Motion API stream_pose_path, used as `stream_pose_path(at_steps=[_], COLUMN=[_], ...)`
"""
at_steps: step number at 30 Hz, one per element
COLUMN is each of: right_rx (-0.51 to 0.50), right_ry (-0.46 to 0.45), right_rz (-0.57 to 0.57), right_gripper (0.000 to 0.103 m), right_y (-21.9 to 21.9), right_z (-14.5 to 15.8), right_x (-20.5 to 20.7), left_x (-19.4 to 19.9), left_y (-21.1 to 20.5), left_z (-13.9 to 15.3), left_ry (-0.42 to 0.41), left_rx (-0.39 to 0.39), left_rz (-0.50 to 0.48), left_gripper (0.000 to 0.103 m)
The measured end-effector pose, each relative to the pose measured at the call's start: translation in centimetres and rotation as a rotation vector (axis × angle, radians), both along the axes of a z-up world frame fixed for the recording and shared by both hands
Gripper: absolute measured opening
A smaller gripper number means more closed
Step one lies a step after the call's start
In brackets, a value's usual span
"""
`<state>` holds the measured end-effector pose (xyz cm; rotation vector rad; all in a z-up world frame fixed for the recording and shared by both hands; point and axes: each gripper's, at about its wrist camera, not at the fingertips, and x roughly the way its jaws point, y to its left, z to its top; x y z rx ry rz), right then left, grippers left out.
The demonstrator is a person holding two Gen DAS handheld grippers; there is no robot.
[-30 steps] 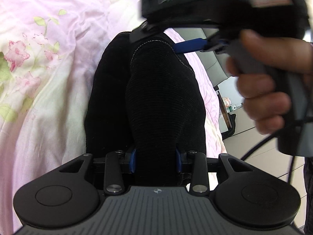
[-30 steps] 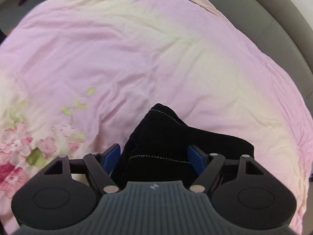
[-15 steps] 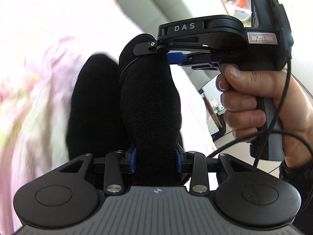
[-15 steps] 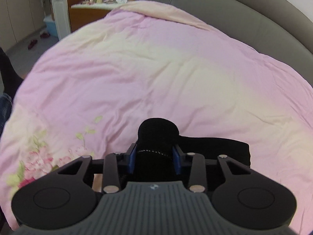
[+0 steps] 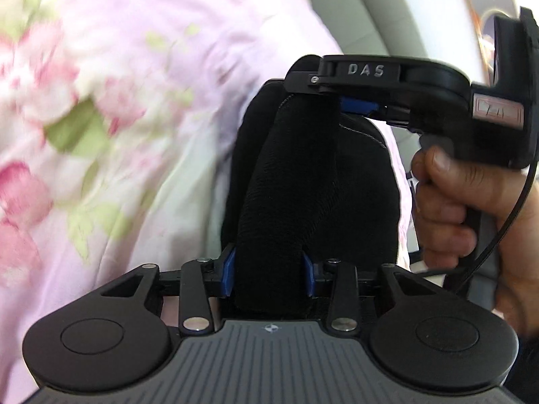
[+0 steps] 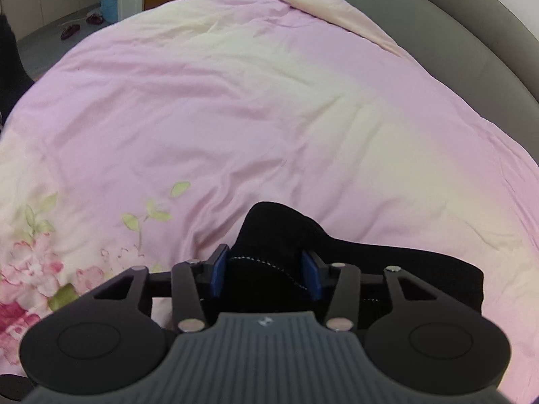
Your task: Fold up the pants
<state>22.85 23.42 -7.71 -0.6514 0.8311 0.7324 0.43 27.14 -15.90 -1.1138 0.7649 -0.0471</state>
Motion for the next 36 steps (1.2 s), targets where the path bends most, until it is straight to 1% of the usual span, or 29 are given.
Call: stream_pose_path(at_steps=[1,2,3,5,7,8,9,10,12,14,15,17,18,20,22,24,26,27,31,33,35,36], right_rx=[-0.004,0.008,0.043,0.163,0.256,0.283,0.305,0.317,0.354,0.372,0.382,0.407,0.430,0.495,0.549,0.526,0.460,0.436,0.377,0.391,0.439,0.479], right_ry=[-0.023,-0.027,-0.012,0.027,0.005,-0.013,-0.035,-0.054,-0.085,-0.088,-0.094,-0.103,-0.115,-0.122,-0.116,-0.109,-0.131,-0.135,-0.150,-0.140,-0.135,-0.137], right_rz=[0.023,0.027,0.012,-0.025,-0.048,-0.058,-0.075,-0.095,-0.137,-0.186,-0.189,-0.188,-0.198,-0.226,-0.251,-0.256,-0.255,-0.254,-0.242,-0.247,-0.249,-0.255], right_gripper=[0.051,0.051,0.051,0.049,0.048,0.048,0.045,0.042,0.041,0.037,0.028,0.027,0.028,0.028,0.032,0.035,0.037,0.040,0.041,0.041,0.041,0.039], right_y=[0.0,-0.2,-0.8,-3.0,-5.7,-7.0,-8.5,-9.9,-13.0,-16.0,-17.3,-19.4,-20.2,-21.4,-21.9,-21.4,-20.1,-19.6,-18.2,-18.5,-19.5,-20.3], right_z=[-0.3,0.0,0.6,2.5,4.0,4.4,4.4,4.3,3.5,1.8,1.0,-0.3,-0.4,-0.2,-0.3,-1.2,-2.3,-2.9,-4.9,-4.6,-3.5,-2.9], right_x=[-0.1,-0.2,-0.1,0.0,-0.3,-0.5,-0.7,-0.8,-1.0,-0.8,-0.9,-1.4,-1.7,-2.3,-2.6,-2.4,-2.2,-1.9,-0.9,-0.8,-1.2,-1.6], left_x=[-0.2,-0.2,-0.2,-0.3,-0.1,-0.1,-0.1,0.1,0.1,-0.3,-0.3,-0.2,-0.3,-0.3,-0.2,-0.1,-0.3,-0.2,0.0,0.0,-0.2,-0.3], left_y=[0.1,0.2,0.2,0.2,0.3,0.3,0.3,0.2,0.2,0.1,0.0,-0.3,-0.4,-0.7,-0.8,-0.7,-0.9,-1.0,-1.7,-2.0,-2.1,-2.2], left_z=[-0.4,-0.4,-0.3,-0.3,-0.4,-0.6,-0.7,-0.7,-1.0,-0.8,-0.7,-0.3,-0.2,0.3,0.3,-0.1,-0.4,-0.5,-0.6,-0.2,0.6,0.9], left_ry=[-0.002,-0.003,-0.004,-0.008,-0.003,-0.002,-0.001,-0.001,-0.002,-0.003,-0.005,-0.010,-0.014,-0.018,-0.018,-0.015,-0.011,-0.006,0.002,-0.014,-0.033,-0.039], left_rx=[-0.022,-0.029,-0.026,-0.018,-0.022,-0.031,-0.043,-0.051,-0.053,-0.047,-0.048,-0.055,-0.046,0.001,0.016,-0.006,-0.008,-0.001,0.044,0.076,0.118,0.136], left_rz=[0.006,0.005,-0.001,-0.008,-0.004,-0.003,-0.002,-0.001,-0.001,-0.003,-0.008,-0.023,-0.027,-0.021,-0.020,-0.020,-0.023,-0.024,-0.028,-0.033,-0.038,-0.037], left_gripper=[0.044,0.044,0.044,0.045,0.047,0.047,0.047,0.047,0.047,0.048,0.050,0.052,0.052,0.052,0.052,0.053,0.056,0.058,0.064,0.064,0.064,0.063])
